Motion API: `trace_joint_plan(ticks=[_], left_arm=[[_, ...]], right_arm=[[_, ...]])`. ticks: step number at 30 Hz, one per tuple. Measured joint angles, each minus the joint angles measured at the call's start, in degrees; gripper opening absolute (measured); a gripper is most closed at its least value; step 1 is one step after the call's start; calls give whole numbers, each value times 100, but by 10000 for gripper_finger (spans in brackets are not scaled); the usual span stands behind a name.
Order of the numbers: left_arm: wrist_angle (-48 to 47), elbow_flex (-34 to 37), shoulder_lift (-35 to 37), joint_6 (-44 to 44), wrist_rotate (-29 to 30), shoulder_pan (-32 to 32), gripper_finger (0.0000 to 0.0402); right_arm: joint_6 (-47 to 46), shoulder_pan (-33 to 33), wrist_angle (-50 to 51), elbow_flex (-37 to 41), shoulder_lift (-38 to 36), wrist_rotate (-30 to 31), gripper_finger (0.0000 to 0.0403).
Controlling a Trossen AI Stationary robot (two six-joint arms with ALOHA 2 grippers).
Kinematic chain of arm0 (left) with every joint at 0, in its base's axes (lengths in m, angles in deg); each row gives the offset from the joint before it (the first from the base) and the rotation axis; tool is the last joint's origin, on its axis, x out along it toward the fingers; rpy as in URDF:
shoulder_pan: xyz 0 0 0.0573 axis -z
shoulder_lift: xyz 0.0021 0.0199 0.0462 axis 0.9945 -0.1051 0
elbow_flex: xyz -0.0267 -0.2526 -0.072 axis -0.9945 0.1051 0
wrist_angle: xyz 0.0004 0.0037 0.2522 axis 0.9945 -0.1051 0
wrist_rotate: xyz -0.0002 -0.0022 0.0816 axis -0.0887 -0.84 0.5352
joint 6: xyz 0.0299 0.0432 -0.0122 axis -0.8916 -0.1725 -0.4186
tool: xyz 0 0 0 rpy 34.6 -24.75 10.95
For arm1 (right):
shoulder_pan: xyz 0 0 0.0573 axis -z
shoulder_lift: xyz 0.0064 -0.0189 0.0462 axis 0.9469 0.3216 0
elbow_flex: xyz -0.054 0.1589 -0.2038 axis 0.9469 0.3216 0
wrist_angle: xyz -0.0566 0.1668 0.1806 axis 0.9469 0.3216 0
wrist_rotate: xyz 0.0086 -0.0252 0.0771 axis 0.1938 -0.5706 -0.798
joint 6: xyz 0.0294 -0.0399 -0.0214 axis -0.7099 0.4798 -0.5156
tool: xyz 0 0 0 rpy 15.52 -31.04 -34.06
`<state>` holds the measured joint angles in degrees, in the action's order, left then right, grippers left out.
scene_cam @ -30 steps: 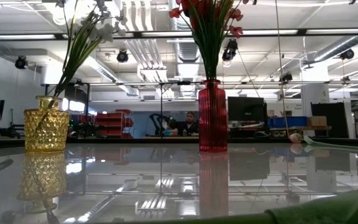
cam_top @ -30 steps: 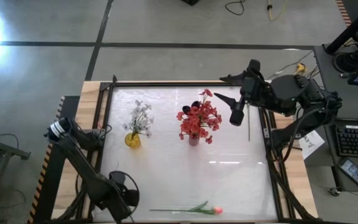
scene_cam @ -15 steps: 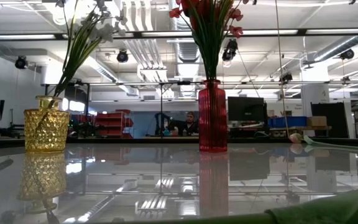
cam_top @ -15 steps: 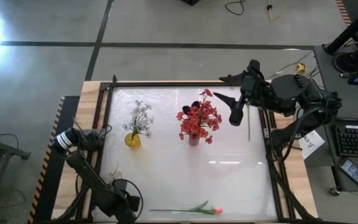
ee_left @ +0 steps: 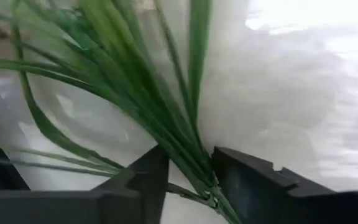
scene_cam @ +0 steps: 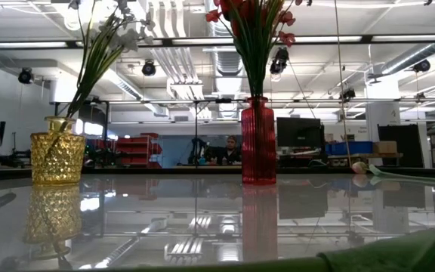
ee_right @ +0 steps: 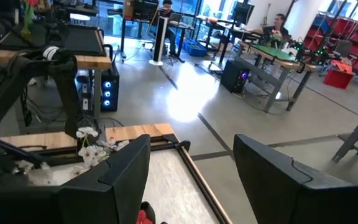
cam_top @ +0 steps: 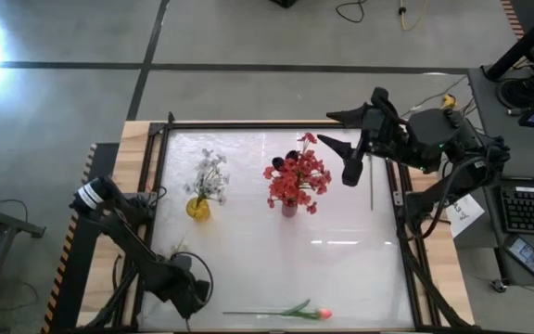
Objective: Sort flowers into vase by color
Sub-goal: Put the white flowers into the yellow vase
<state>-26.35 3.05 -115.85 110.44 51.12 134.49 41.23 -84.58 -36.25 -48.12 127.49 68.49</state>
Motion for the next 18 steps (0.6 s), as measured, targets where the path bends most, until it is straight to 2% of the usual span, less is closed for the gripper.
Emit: trace_joint_plan(ticks=[5,8,13,16,18], left_arm=[[-123,143,232,-341,488,-1,61],[-159,136,357,-360,1169,21,11],[-711,-215,573,-831,2381,24,11],[-1489,-640,633,-1636,2920,39,2],[-1947,-1014,647,-2397,3558,89,2]], right_arm=[[-50,0,3,2,0,-1,224],[-73,0,3,2,0,1,224],[-75,0,5,2,0,-1,224],[-75,0,7,2,0,-1,224],[-75,0,42,2,0,-1,224]])
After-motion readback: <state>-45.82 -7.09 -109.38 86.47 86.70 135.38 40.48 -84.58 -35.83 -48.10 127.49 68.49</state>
